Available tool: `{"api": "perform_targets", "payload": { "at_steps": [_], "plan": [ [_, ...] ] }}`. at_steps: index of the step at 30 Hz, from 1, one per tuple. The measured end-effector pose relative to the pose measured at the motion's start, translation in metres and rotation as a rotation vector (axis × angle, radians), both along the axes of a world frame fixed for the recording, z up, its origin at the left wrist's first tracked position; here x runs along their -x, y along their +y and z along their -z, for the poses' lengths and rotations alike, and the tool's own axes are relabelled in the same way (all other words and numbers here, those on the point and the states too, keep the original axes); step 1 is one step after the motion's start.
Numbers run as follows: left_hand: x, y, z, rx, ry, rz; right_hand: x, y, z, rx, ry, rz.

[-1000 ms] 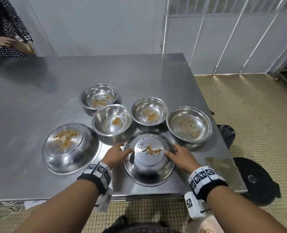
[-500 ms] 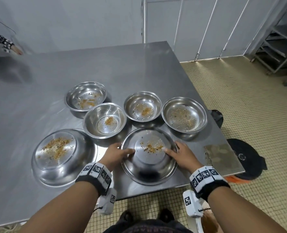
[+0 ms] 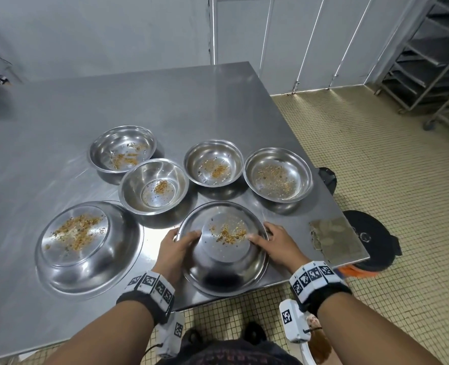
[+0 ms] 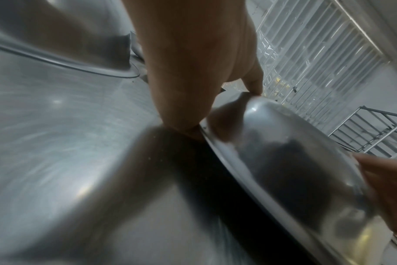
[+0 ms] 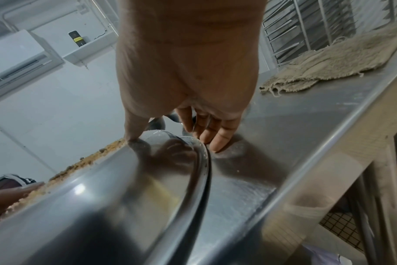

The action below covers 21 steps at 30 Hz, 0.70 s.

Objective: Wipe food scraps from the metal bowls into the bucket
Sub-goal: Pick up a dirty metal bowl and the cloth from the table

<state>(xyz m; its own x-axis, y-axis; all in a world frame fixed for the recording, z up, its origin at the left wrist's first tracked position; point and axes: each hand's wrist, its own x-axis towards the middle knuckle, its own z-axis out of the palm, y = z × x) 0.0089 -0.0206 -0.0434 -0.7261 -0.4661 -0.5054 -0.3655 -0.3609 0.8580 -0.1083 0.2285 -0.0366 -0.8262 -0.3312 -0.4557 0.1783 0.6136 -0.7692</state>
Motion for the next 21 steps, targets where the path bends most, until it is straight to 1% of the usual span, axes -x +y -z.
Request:
{"api": "perform_targets", "payload": {
  "at_steps": [3, 5, 7, 13, 17, 19, 21],
  "plan": [
    [-0.003, 0.001, 0.000, -0.004, 0.014, 0.015, -0.004, 0.002, -0.005, 0.027, -0.032, -0.002],
    [-0.003, 0.002, 0.003, -0.022, 0.032, 0.003, -0.006, 0.005, -0.011, 0.079, -0.061, -0.019],
    [-0.002, 0.005, 0.001, -0.055, 0.039, 0.015, -0.007, 0.010, -0.015, 0.152, -0.091, 0.005],
    [0.007, 0.021, -0.009, -0.014, 0.074, 0.123, -0.012, 0.031, -0.024, 0.187, -0.075, 0.078],
    [0.016, 0.037, -0.020, 0.003, 0.084, 0.113, -0.011, 0.049, -0.026, 0.145, -0.008, 0.097],
    [0.022, 0.045, -0.022, 0.000, 0.083, 0.115, -0.006, 0.060, -0.025, 0.053, 0.055, 0.113],
    [0.027, 0.049, -0.021, 0.001, 0.080, 0.127, 0.005, 0.076, -0.018, -0.084, 0.159, 0.149]
  ]
}}
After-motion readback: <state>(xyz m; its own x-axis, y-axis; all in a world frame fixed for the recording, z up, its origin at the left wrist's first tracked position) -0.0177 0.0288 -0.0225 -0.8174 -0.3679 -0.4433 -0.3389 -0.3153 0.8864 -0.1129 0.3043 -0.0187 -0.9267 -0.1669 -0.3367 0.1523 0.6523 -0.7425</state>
